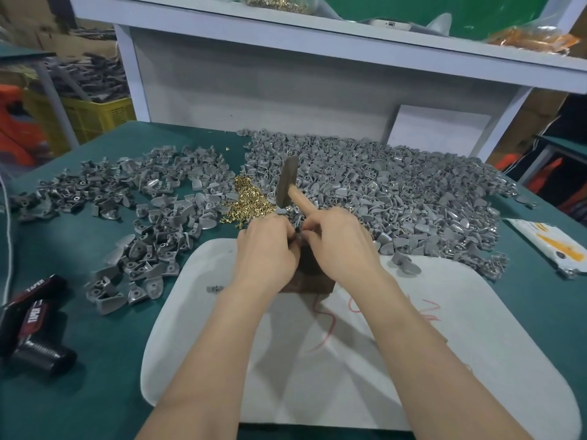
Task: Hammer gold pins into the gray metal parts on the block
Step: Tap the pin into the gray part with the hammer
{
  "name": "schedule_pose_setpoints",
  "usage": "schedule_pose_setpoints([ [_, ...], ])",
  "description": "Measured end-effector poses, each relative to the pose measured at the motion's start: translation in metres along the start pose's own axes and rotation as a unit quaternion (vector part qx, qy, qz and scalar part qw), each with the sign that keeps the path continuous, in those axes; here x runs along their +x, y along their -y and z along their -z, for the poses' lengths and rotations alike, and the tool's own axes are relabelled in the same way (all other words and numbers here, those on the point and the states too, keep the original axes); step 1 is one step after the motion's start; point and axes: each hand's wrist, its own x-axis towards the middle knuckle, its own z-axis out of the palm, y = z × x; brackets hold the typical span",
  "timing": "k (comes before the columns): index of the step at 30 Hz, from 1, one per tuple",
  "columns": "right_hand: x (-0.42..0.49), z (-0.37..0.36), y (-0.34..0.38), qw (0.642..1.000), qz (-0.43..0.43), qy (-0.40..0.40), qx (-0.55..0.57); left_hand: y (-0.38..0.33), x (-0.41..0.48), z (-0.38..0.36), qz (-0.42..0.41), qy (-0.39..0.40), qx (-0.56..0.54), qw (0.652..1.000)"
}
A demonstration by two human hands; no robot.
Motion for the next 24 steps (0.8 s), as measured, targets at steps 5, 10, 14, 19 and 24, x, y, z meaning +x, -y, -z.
schedule_pose_setpoints([
  [5,0.002,0.0,0.002,0.997,0.037,0.0,-0.064,-0.001,0.0,0.001,-0.006,0.002,-0.001,1.0],
  [10,0.006,0.006,0.01,0.986,0.08,0.013,-0.142,-0.003,0.001,0.002,-0.013,0.016,0.025,0.999],
  [14,0.009,0.007,0.01,0.988,0.071,0.027,-0.133,-0.004,0.001,0.004,-0.007,0.016,0.02,1.0],
  [19,0.004,0.006,-0.006,0.998,0.051,0.036,-0.03,-0.003,-0.002,0.004,-0.006,0.006,-0.016,1.0],
  [24,0.013,0.012,-0.028,0.998,-0.019,-0.016,0.053,-0.005,-0.003,0.004,0.008,-0.001,-0.024,1.0],
])
